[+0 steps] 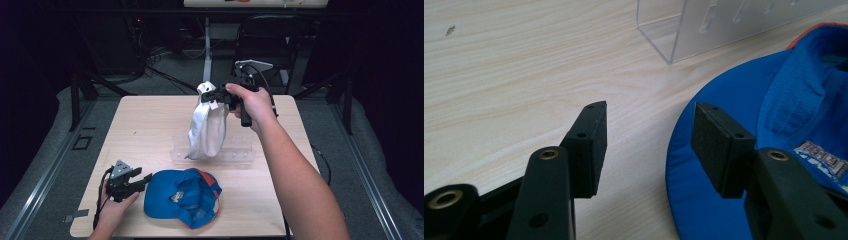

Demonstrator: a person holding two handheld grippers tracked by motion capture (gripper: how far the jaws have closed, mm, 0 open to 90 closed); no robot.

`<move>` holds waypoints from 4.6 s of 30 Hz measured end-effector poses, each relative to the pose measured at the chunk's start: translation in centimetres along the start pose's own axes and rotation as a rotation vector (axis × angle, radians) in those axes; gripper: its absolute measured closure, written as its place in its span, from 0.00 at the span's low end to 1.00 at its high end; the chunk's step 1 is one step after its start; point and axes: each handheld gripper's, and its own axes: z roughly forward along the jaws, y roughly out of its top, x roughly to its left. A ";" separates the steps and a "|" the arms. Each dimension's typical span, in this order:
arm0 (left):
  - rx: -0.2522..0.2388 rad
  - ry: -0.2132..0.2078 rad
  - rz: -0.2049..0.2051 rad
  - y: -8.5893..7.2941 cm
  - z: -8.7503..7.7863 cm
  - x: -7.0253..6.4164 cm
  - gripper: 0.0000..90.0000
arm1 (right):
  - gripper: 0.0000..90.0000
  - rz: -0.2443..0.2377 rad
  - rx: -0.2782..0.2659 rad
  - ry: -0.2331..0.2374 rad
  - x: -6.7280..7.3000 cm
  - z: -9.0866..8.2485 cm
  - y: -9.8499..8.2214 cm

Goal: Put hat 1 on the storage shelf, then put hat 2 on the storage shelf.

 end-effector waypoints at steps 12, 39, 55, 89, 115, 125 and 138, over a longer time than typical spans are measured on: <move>-0.058 -0.035 0.079 2.3 -0.7 -2.9 0.54 | 0.91 0.016 -0.046 0.002 -0.5 1.1 1.1; -0.069 -0.077 0.208 10.3 4.9 -9.5 0.68 | 0.90 -0.010 -0.050 -0.011 -0.1 2.9 1.2; -0.077 -0.054 0.196 10.2 5.2 -9.0 0.89 | 0.87 -0.005 -0.060 0.002 -0.8 2.9 0.9; -0.063 -0.122 0.037 6.9 6.1 -6.4 0.91 | 0.86 -0.011 -0.001 -0.114 -2.9 4.8 -0.1; -0.044 -0.084 0.055 5.2 1.8 -5.6 0.60 | 0.67 -0.148 -0.110 -0.196 -4.1 -2.1 -4.4; -0.047 -0.057 0.026 3.7 0.5 -3.9 0.58 | 0.63 -0.246 -0.132 -0.269 -6.6 -2.6 -7.5; -0.041 -0.033 -0.010 2.4 0.5 -2.5 0.56 | 0.60 -0.325 -0.124 -0.302 -10.1 -1.2 -11.6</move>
